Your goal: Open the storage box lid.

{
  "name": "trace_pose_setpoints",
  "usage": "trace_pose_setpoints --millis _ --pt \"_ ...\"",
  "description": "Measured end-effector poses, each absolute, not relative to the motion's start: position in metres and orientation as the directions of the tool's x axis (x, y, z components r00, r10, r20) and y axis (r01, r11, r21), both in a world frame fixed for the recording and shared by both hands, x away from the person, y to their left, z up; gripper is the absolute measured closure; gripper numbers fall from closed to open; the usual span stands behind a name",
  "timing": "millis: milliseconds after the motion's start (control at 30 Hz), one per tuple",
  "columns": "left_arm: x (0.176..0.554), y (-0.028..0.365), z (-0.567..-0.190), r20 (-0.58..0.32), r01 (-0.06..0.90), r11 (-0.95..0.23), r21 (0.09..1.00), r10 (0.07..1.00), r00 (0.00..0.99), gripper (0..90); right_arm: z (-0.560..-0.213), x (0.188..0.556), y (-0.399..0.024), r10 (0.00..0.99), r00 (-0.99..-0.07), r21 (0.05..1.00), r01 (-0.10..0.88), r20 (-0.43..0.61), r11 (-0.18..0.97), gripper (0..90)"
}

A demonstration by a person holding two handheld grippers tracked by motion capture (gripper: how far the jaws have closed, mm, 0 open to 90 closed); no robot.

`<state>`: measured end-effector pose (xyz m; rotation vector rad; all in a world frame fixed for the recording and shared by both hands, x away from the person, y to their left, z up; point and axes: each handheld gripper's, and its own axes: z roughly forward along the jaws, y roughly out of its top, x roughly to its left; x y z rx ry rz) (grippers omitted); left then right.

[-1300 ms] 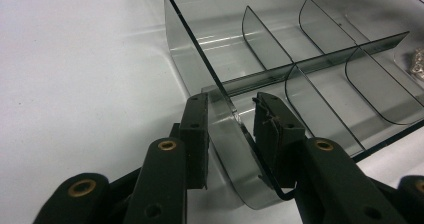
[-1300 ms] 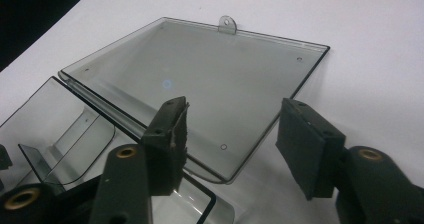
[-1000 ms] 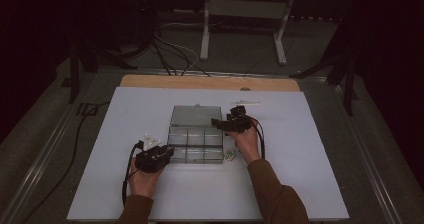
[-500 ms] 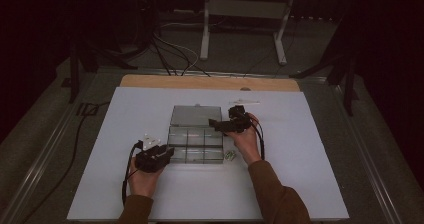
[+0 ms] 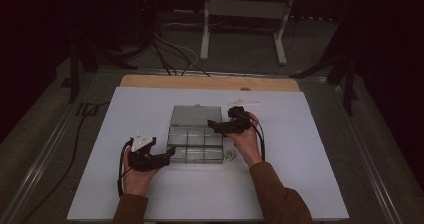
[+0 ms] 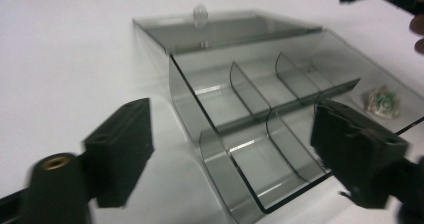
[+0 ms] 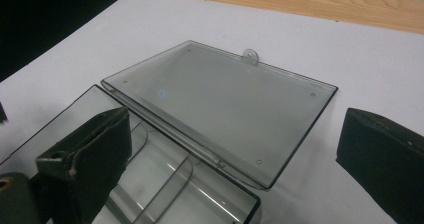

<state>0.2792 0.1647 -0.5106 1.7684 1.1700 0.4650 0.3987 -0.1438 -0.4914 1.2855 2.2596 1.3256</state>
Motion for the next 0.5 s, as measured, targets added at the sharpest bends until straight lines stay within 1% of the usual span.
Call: trace_pose_setpoints --millis 33,67,100,167,367,500 --pt "0.278 0.166 -0.509 -0.169 0.502 -0.117 0.857 0.856 0.488 15.4 -0.491 0.398 -0.144 0.773 -0.595 0.793 0.57 0.221 0.213 1.1" --pt "0.277 0.167 -0.507 -0.165 0.494 -0.118 0.861 0.855 0.492 10.8 -0.49 0.397 -0.143 0.772 -0.597 0.796 0.566 0.217 0.215 1.1" --pt "0.276 0.168 -0.506 -0.166 0.487 -0.114 0.866 0.853 0.495 9.0 -0.489 0.397 -0.143 0.772 -0.599 0.797 0.564 0.213 0.217 1.1" --pt "0.275 0.171 -0.503 -0.164 0.476 -0.111 0.872 0.851 0.499 2.1 -0.488 0.396 -0.143 0.769 -0.604 0.799 0.559 0.209 0.221 1.1" --pt "0.272 0.175 -0.498 -0.154 0.449 -0.106 0.887 0.85 0.504 1.0 -0.486 0.392 -0.142 0.762 -0.618 0.801 0.548 0.194 0.241 1.1" --pt "0.271 0.178 -0.497 -0.155 0.447 -0.103 0.889 0.85 0.503 1.0 -0.484 0.389 -0.14 0.754 -0.633 0.799 0.54 0.177 0.266 1.1"
